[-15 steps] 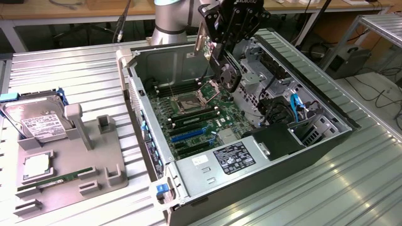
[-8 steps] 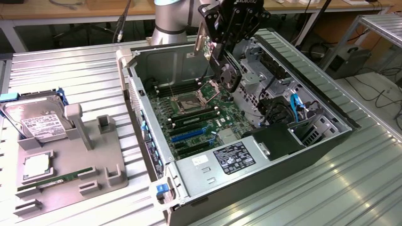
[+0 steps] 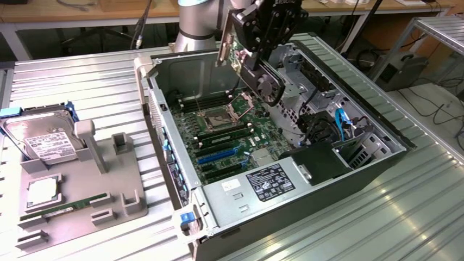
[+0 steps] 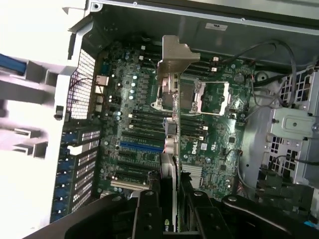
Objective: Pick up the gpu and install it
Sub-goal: 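Insert the gpu into the slot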
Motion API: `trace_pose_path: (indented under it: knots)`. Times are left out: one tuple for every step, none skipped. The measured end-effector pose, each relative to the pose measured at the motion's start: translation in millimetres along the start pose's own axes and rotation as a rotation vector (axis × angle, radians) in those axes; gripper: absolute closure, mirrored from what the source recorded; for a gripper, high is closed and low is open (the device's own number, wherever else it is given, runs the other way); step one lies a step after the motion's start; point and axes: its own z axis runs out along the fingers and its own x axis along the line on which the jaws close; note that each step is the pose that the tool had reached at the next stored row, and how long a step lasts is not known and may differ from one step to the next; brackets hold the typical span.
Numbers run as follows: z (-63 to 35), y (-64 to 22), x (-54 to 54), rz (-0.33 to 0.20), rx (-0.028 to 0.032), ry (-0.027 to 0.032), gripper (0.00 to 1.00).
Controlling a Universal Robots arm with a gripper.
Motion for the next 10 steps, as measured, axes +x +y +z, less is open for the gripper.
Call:
trace_pose_path:
  knots:
    - [0.0, 0.0, 0.0, -0.021, 0.0008, 0.0006, 0.74]
    - [0.1, 0.0, 0.0, -0.04, 0.0016, 0.0013, 0.74]
    - [0.1, 0.0, 0.0, -0.057, 0.0022, 0.0018, 0.74]
    - [0.2, 0.0, 0.0, -0.077, 0.0031, 0.0024, 0.74]
    - [0.2, 0.0, 0.0, -0.1, 0.004, 0.0031, 0.74]
    - [0.3, 0.0, 0.0, -0.13, 0.0052, 0.0037, 0.74]
    - [0.3, 0.0, -0.1, -0.15, 0.0061, 0.0042, 0.74]
    - [0.4, 0.0, -0.1, -0.178, 0.0073, 0.0046, 0.74]
    - [0.4, 0.0, 0.0, -0.212, 0.0088, 0.0053, 0.74]
    - [0.5, 0.0, -0.1, -0.255, 0.0106, 0.006, 0.74]
